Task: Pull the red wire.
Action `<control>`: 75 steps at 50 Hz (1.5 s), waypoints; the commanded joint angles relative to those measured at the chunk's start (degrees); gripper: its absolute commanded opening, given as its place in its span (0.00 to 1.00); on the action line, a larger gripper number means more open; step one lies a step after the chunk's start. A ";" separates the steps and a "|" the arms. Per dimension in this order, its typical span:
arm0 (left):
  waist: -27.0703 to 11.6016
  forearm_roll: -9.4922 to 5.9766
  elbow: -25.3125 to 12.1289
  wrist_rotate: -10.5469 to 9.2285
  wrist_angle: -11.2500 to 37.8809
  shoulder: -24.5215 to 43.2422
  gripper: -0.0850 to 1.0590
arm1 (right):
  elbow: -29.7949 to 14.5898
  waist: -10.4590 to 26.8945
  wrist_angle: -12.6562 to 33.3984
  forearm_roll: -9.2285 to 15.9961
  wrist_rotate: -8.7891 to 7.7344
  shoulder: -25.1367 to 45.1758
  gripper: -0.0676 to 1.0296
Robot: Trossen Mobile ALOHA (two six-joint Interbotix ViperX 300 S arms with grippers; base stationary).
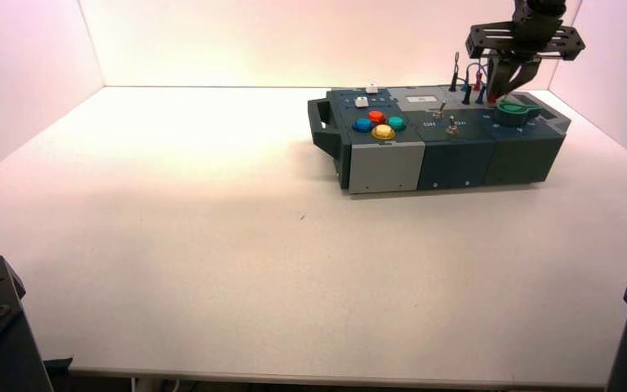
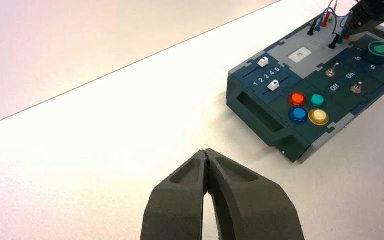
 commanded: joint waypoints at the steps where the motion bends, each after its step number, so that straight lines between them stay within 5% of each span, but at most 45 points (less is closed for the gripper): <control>1: -0.18 0.09 -1.49 0.26 -0.62 -0.35 0.05 | -0.35 0.88 -0.18 -0.09 -0.26 -0.44 0.04; 61: -0.18 0.00 -1.41 0.09 -0.62 -1.67 0.05 | -0.53 0.88 3.69 -0.88 -0.26 -8.79 0.04; 75: -0.18 -0.44 -1.41 -0.53 -0.62 -1.76 0.05 | 1.67 1.85 3.34 -0.70 -0.26 -10.20 0.22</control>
